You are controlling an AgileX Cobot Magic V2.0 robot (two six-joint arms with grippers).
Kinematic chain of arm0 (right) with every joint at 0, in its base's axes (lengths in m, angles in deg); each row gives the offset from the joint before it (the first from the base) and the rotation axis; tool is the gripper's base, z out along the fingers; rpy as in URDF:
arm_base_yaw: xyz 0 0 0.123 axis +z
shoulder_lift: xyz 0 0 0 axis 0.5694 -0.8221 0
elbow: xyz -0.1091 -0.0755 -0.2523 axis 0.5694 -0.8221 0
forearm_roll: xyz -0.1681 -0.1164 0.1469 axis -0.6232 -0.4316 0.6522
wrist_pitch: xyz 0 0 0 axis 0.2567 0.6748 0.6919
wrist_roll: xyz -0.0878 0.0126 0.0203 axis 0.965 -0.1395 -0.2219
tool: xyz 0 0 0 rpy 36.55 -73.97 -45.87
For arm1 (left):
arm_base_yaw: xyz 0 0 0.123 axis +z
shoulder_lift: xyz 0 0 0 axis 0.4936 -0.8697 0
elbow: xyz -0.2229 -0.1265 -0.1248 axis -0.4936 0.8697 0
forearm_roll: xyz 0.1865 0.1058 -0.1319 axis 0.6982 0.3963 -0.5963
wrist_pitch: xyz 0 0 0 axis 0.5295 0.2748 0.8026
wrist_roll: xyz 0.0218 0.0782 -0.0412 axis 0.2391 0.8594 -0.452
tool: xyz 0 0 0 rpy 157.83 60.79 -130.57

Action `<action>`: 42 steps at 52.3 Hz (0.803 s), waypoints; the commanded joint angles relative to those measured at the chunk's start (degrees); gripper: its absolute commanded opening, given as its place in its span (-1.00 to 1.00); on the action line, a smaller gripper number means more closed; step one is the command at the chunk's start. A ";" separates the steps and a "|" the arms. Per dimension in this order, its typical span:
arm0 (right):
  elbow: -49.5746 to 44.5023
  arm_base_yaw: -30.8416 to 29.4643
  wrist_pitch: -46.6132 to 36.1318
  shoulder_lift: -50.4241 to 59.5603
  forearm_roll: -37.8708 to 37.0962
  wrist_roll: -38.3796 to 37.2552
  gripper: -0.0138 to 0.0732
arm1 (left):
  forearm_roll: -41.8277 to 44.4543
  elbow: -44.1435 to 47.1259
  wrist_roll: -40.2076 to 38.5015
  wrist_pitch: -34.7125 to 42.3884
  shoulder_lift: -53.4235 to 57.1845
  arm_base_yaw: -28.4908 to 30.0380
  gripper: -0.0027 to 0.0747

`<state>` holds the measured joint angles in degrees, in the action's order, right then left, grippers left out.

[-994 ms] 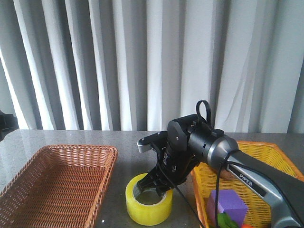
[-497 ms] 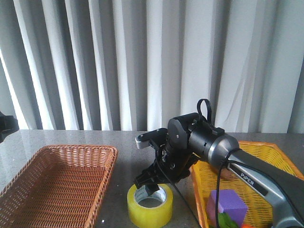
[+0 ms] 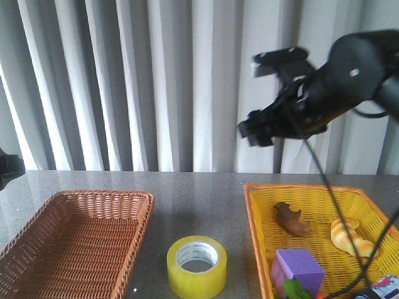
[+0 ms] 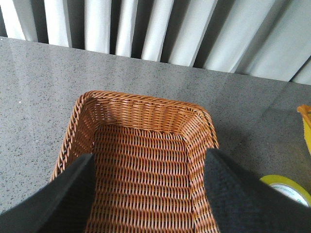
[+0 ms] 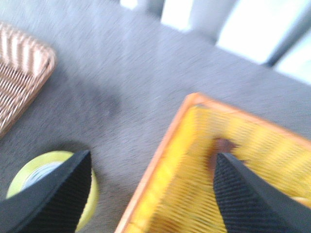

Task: Transfer tape with both arms
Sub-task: 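Open the right gripper and raise it away from the tape, then move the left gripper down onto the tape roll rim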

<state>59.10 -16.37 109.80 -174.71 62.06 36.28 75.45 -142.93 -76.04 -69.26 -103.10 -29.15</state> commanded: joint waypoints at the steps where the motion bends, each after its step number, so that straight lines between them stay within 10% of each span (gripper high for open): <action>1: 1.92 -4.28 -2.08 7.79 -0.38 -0.13 0.40 | -0.88 -1.94 0.72 3.39 1.09 -1.20 0.29; 33: -33.93 -13.85 -17.34 32.85 -0.32 0.91 -0.71 | -0.94 -1.94 5.53 3.42 1.09 -6.25 0.29; 42: -41.41 -13.85 -22.90 37.97 -0.38 -0.79 -0.70 | -0.94 -1.94 5.47 3.41 1.09 -6.25 0.29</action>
<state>19.01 -29.90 93.89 -140.09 62.25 36.07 75.41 -142.93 -70.50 -69.65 -103.10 -34.89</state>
